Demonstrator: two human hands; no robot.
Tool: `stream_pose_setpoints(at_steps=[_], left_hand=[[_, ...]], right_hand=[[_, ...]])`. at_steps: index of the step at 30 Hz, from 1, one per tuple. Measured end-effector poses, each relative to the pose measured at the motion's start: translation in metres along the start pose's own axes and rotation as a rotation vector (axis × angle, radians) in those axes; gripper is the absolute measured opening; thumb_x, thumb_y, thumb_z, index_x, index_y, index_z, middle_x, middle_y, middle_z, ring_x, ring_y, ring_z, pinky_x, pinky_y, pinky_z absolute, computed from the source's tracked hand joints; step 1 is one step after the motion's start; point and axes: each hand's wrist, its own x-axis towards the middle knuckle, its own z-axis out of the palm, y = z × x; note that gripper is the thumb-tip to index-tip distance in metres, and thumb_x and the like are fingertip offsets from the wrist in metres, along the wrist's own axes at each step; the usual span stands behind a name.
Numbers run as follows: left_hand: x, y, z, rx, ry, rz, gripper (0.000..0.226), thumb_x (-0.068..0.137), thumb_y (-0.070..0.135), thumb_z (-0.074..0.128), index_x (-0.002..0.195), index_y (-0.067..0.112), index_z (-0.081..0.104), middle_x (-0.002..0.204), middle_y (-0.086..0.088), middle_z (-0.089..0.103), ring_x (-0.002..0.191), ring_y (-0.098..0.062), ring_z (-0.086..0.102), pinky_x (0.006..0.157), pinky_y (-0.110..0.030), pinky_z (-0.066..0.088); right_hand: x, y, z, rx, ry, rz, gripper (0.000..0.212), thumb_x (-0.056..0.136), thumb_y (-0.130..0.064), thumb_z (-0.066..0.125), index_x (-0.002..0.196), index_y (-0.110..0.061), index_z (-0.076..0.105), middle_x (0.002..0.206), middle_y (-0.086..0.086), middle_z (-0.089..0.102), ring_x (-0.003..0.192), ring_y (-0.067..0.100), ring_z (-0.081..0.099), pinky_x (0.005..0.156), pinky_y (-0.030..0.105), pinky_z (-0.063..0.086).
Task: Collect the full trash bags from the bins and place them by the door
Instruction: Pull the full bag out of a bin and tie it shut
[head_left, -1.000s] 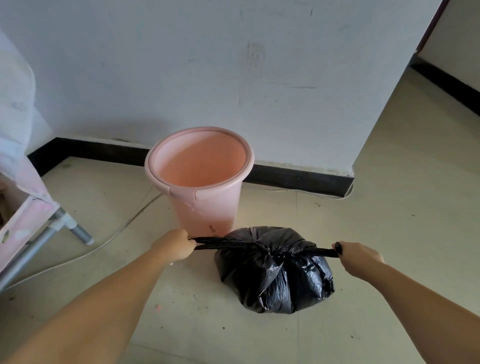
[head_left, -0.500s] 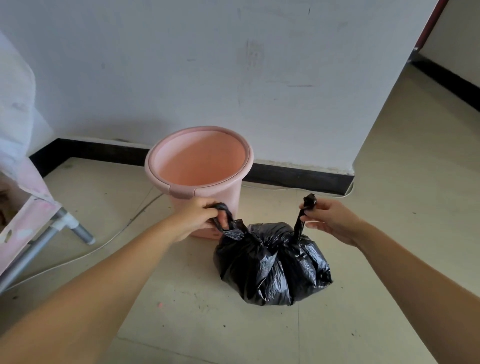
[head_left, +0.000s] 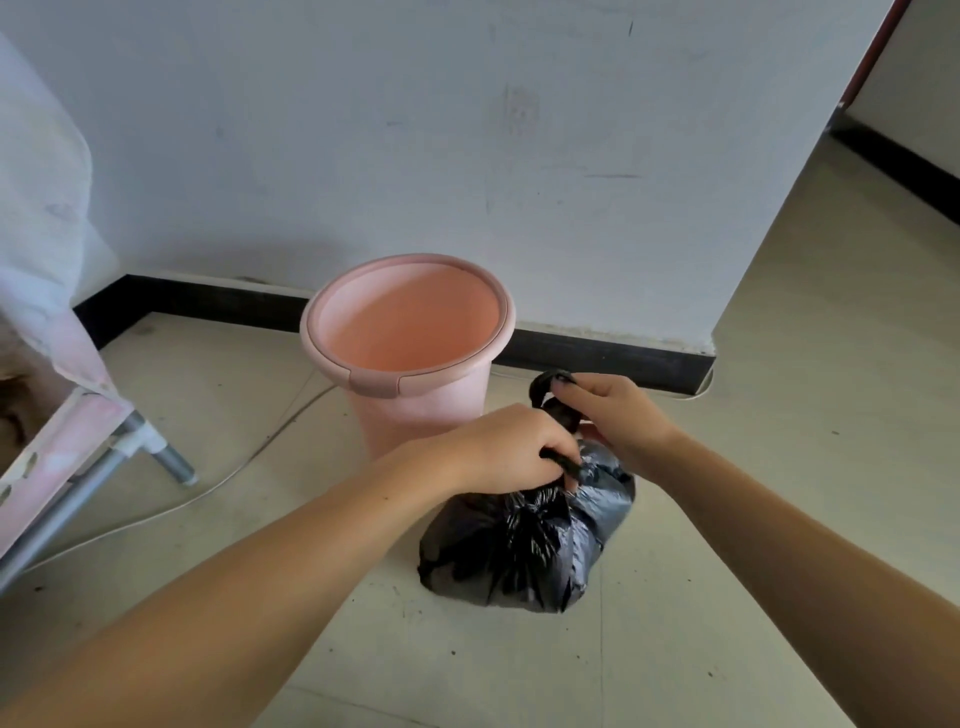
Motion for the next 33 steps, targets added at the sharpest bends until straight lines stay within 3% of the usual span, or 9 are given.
stream_pose_setpoints(at_steps=[2, 8, 11, 15, 20, 24, 26, 29, 33], left_hand=[[-0.002, -0.002, -0.001, -0.037, 0.168, -0.013, 0.024, 0.085, 0.005, 0.052, 0.092, 0.015, 0.072, 0.073, 0.010, 0.065, 0.061, -0.001, 0.055, 0.063, -0.023, 0.042], [0.000, -0.014, -0.001, -0.152, 0.477, -0.131, 0.027, 0.084, 0.011, 0.058, 0.109, 0.017, 0.048, 0.061, 0.006, 0.051, 0.055, -0.010, 0.048, 0.062, -0.036, 0.043], [0.002, -0.021, -0.003, -0.218, 0.421, -0.233, 0.040, 0.086, 0.017, 0.061, 0.121, 0.024, 0.045, 0.070, 0.007, 0.051, 0.060, -0.009, 0.051, 0.062, -0.029, 0.043], [0.003, -0.032, -0.003, -0.323, 0.335, -0.303, 0.013, 0.087, 0.015, 0.058, 0.075, 0.017, 0.055, 0.072, 0.003, 0.049, 0.068, -0.013, 0.046, 0.060, -0.022, 0.031], [0.003, -0.036, 0.002, -0.760, 0.309, -0.293, 0.018, 0.089, 0.003, 0.057, 0.072, 0.008, 0.056, 0.054, 0.009, 0.056, 0.051, 0.000, 0.051, 0.056, -0.014, 0.037], [0.004, -0.042, 0.002, -1.098, 0.306, -0.277, 0.016, 0.091, 0.003, 0.056, 0.075, 0.007, 0.053, 0.062, -0.005, 0.061, 0.061, -0.014, 0.062, 0.059, -0.017, 0.051], [0.006, -0.042, 0.005, -1.171, 0.298, -0.291, 0.023, 0.092, 0.003, 0.054, 0.072, 0.010, 0.047, 0.053, -0.004, 0.045, 0.055, -0.018, 0.047, 0.049, -0.016, 0.049], [0.013, -0.043, 0.013, -1.014, 0.241, -0.334, 0.018, 0.092, 0.006, 0.054, 0.077, 0.011, 0.047, 0.047, 0.002, 0.029, 0.051, -0.017, 0.030, 0.033, -0.011, 0.031], [0.021, -0.063, 0.037, -0.507, 0.086, -0.296, 0.022, 0.089, 0.020, 0.061, 0.069, 0.018, 0.051, 0.053, 0.004, 0.044, 0.043, -0.009, 0.041, 0.045, -0.019, 0.031]], right_hand=[[-0.003, -0.004, 0.008, 0.044, -0.117, 0.023, 0.026, 0.097, -0.016, 0.048, 0.092, 0.003, 0.066, 0.067, 0.008, 0.062, 0.055, 0.014, 0.055, 0.052, 0.023, 0.045], [-0.006, -0.009, 0.004, 0.025, -0.240, 0.051, 0.049, 0.095, -0.042, 0.044, 0.109, 0.001, 0.064, 0.096, 0.021, 0.060, 0.087, 0.026, 0.053, 0.082, 0.036, 0.044], [-0.010, -0.007, 0.005, -0.129, -0.321, 0.008, 0.044, 0.086, -0.036, 0.059, 0.112, -0.001, 0.062, 0.099, 0.017, 0.063, 0.089, 0.021, 0.057, 0.087, 0.036, 0.046], [-0.008, -0.004, 0.006, -0.275, -0.296, -0.055, 0.018, 0.089, -0.015, 0.063, 0.100, -0.002, 0.064, 0.080, 0.008, 0.054, 0.075, 0.017, 0.048, 0.074, 0.030, 0.037], [-0.005, -0.009, 0.007, -0.555, -0.242, -0.074, 0.021, 0.089, -0.022, 0.060, 0.092, -0.001, 0.063, 0.071, 0.006, 0.049, 0.062, 0.014, 0.042, 0.059, 0.026, 0.031], [-0.006, -0.004, 0.001, -0.073, -0.306, 0.043, 0.018, 0.092, -0.007, 0.048, 0.084, -0.001, 0.062, 0.079, 0.009, 0.064, 0.078, 0.018, 0.061, 0.080, 0.032, 0.049], [-0.005, 0.002, -0.005, 0.121, -0.314, 0.095, 0.025, 0.094, -0.004, 0.042, 0.073, -0.005, 0.054, 0.062, 0.007, 0.057, 0.063, 0.019, 0.057, 0.078, 0.033, 0.050], [0.001, 0.017, -0.013, -0.071, -0.300, 0.103, 0.022, 0.094, -0.014, 0.049, 0.073, -0.011, 0.052, 0.053, -0.001, 0.040, 0.049, 0.014, 0.036, 0.061, 0.028, 0.038], [0.002, 0.047, -0.017, -0.724, -0.251, 0.012, 0.015, 0.090, -0.026, 0.058, 0.079, -0.016, 0.060, 0.060, -0.007, 0.052, 0.049, 0.006, 0.043, 0.047, 0.014, 0.033]])
